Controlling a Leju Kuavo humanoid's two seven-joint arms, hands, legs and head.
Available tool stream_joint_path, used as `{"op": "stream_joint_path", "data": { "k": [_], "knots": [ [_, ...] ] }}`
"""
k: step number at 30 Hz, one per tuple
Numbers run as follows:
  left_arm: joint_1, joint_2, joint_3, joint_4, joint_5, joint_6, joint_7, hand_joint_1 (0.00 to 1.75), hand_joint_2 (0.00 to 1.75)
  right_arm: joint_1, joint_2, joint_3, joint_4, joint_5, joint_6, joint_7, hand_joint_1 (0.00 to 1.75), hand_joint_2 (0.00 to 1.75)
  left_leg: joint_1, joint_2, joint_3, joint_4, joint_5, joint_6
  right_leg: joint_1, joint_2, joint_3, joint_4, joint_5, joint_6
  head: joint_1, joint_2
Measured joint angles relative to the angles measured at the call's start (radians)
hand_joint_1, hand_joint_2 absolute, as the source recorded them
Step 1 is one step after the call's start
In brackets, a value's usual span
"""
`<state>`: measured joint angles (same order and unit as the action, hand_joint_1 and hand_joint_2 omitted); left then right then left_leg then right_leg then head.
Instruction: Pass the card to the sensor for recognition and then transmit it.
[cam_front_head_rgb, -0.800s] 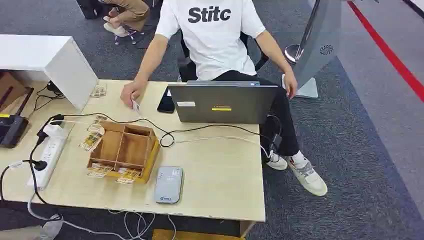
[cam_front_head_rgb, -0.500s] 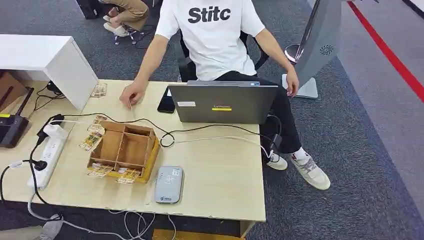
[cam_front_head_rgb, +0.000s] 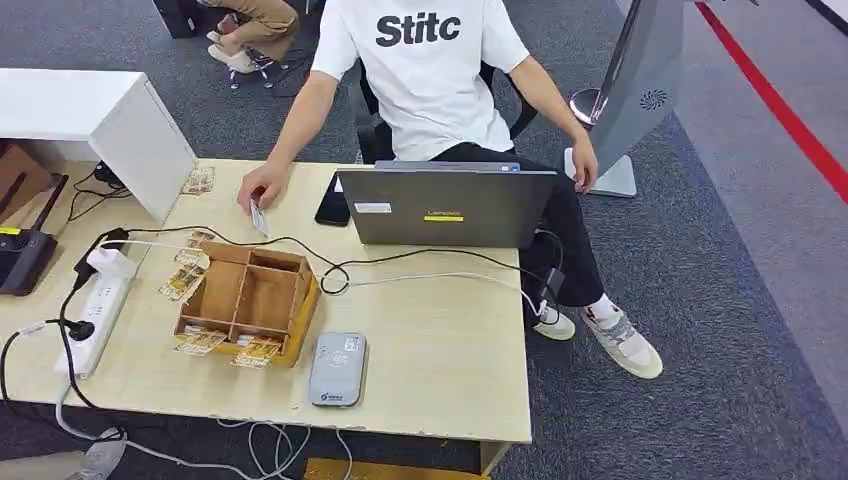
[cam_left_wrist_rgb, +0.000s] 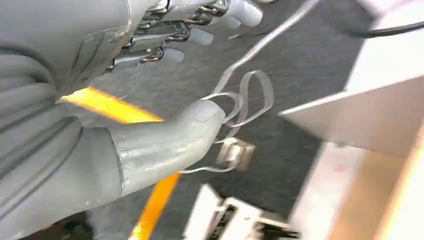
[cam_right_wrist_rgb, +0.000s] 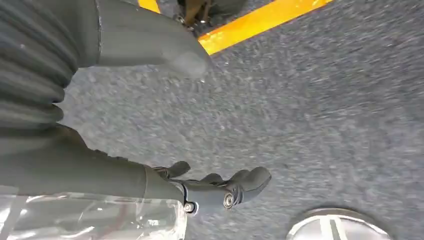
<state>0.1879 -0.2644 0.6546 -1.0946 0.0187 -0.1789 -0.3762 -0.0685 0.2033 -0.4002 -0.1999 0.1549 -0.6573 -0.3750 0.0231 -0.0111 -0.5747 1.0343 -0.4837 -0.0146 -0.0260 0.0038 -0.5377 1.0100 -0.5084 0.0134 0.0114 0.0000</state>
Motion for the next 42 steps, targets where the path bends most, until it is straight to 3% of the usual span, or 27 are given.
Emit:
{"op": "stream_joint_path", "data": {
  "k": [10, 11, 17, 23, 31, 42],
  "knots": [
    [0.07, -0.038, -0.151, -0.314, -0.069, 0.024, -0.123, 0.0, 1.75, -0.014, 0.005, -0.04, -0.011, 0.056, 0.0, -0.101, 0.0, 1.75, 0.0, 0.0, 0.0, 0.0, 0.0, 0.0, 0.0, 0.0, 0.0, 0.0, 0.0, 0.0, 0.001, 0.0],
    [0.074, -0.042, -0.167, -0.343, -0.089, 0.035, -0.136, 0.0, 0.0, -0.015, 0.007, -0.043, -0.012, 0.06, 0.0, -0.109, 0.0, 1.75, 0.0, 0.0, 0.0, 0.0, 0.0, 0.0, 0.0, 0.0, 0.0, 0.0, 0.0, 0.0, 0.0, 0.0],
    [0.075, -0.048, -0.239, -0.459, -0.24, 0.118, -0.169, 0.0, 0.0, -0.025, 0.011, -0.049, -0.017, 0.093, 0.0, -0.134, 0.0, 1.75, 0.0, 0.0, 0.0, 0.0, 0.001, 0.001, 0.0, 0.0, 0.0, 0.0, 0.001, 0.0, 0.0, 0.0],
    [0.052, -0.036, -0.304, -0.511, -0.435, 0.21, -0.146, 0.0, 0.0, -0.04, 0.016, -0.055, -0.019, 0.127, 0.0, -0.139, 0.0, 1.75, 0.0, 0.0, 0.0, 0.0, 0.001, 0.001, 0.0, 0.0, 0.0, 0.0, 0.001, 0.0, 0.0, 0.0],
    [-0.031, 0.02, -0.383, -0.519, -0.685, 0.297, -0.042, 0.0, 0.0, -0.061, 0.027, -0.056, -0.021, 0.165, 0.0, -0.133, 0.0, 1.75, 0.0, 0.0, 0.0, 0.0, 0.002, 0.001, 0.0, 0.0, -0.001, 0.0, 0.001, -0.001, 0.0, 0.0],
    [-0.179, 0.159, -0.558, -0.496, -0.914, 0.348, 0.151, 0.0, 0.0, -0.085, 0.038, -0.056, -0.023, 0.21, 0.0, -0.119, 0.0, 1.75, 0.0, 0.0, 0.0, 0.0, 0.003, 0.001, 0.0, 0.0, -0.001, 0.0, 0.003, -0.002, 0.0, 0.0]
  ]
}}
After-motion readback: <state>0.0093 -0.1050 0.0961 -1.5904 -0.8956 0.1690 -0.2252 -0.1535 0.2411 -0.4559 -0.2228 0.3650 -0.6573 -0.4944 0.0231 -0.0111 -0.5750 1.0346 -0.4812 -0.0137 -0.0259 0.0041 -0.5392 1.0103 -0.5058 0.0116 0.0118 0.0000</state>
